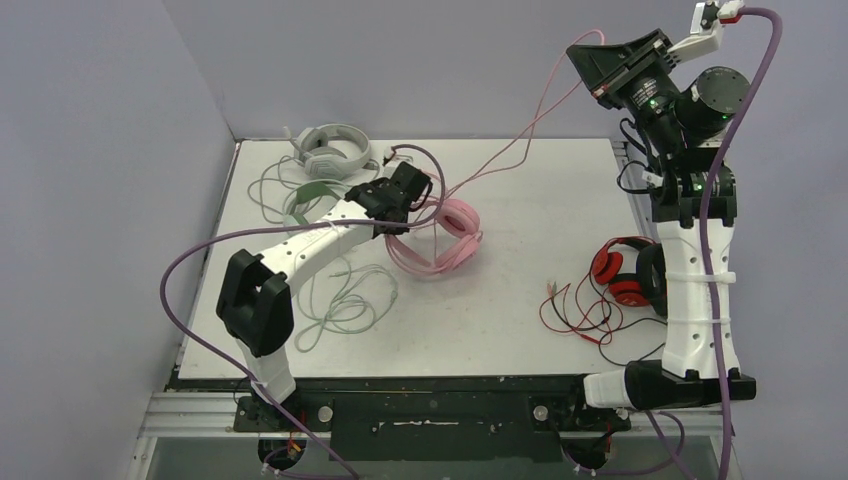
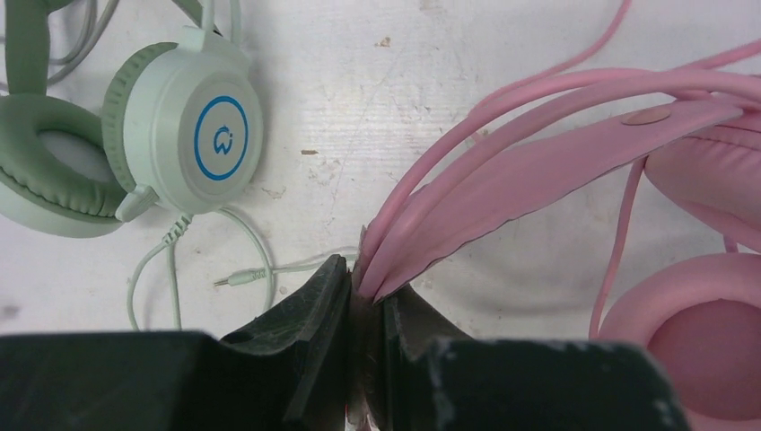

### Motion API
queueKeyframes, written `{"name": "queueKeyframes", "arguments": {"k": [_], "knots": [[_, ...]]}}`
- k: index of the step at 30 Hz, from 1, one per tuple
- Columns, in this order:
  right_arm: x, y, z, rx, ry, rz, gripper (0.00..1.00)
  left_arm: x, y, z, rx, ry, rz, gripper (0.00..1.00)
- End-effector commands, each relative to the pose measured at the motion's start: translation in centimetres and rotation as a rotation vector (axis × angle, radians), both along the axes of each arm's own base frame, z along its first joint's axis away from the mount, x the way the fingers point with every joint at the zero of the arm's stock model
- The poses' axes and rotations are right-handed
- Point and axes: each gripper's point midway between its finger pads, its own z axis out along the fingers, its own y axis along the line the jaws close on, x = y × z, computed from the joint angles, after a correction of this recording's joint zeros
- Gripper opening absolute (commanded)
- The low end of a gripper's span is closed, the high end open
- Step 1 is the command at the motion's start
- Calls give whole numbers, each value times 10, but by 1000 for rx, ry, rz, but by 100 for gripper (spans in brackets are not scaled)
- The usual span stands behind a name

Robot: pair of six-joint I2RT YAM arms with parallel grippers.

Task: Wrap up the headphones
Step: Wrap the headphones cable around the headphones.

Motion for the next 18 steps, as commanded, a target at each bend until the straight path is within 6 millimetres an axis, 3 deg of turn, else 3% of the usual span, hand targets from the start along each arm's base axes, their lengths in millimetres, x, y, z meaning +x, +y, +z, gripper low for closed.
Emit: {"name": "queueKeyframes", "arguments": {"k": [1, 10, 13, 18], "knots": [[-43, -3, 31, -5, -112, 3, 0, 36, 34, 34, -122, -175, 266, 0], [-77, 8, -2, -88, -53, 79, 0, 68, 105, 71, -221, -339, 580, 0], [-91, 15, -23, -101, -15, 133, 0, 81, 129, 81, -282, -381, 675, 0], [-107, 23, -75, -126, 99, 178, 0, 104, 167, 109, -390, -485, 807, 0]]}}
